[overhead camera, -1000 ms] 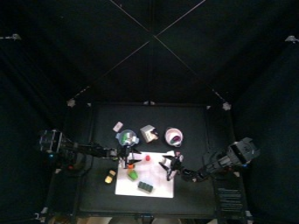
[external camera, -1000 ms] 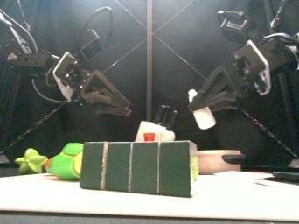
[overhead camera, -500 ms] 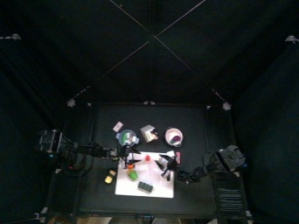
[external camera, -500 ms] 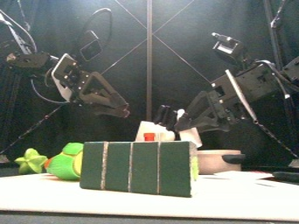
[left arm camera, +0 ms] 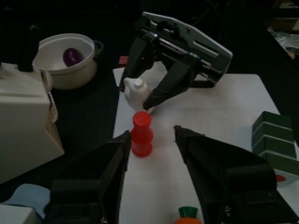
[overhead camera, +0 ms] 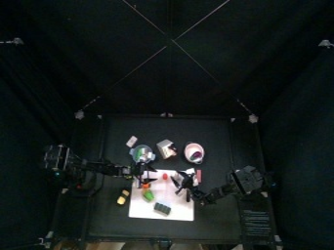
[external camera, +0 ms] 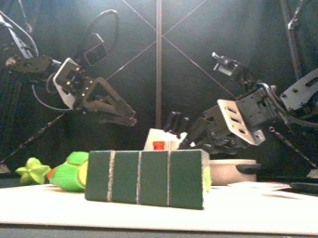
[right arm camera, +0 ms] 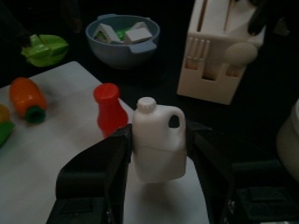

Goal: Stand up detergent bottle

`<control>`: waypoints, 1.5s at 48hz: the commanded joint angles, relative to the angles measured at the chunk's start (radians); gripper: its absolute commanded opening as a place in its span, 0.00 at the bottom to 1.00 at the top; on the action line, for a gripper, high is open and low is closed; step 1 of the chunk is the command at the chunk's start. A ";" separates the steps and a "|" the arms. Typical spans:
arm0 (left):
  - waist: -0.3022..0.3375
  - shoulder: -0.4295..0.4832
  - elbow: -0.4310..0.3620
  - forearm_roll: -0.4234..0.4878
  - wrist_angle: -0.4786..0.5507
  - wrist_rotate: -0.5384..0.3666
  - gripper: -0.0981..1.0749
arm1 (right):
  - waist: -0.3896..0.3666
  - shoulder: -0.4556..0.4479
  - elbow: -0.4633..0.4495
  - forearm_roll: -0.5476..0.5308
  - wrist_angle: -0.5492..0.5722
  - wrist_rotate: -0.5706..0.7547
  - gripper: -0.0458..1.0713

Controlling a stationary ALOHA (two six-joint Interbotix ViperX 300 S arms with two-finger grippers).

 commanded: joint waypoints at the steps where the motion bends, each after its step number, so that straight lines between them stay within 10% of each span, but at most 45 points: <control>1: 0.003 -0.015 -0.009 -0.002 -0.006 0.000 0.79 | 0.005 -0.012 -0.011 0.009 0.044 0.034 0.63; 72: 0.003 -0.015 -0.006 0.000 -0.006 0.000 0.79 | 0.005 0.089 -0.040 -0.055 0.046 0.149 0.65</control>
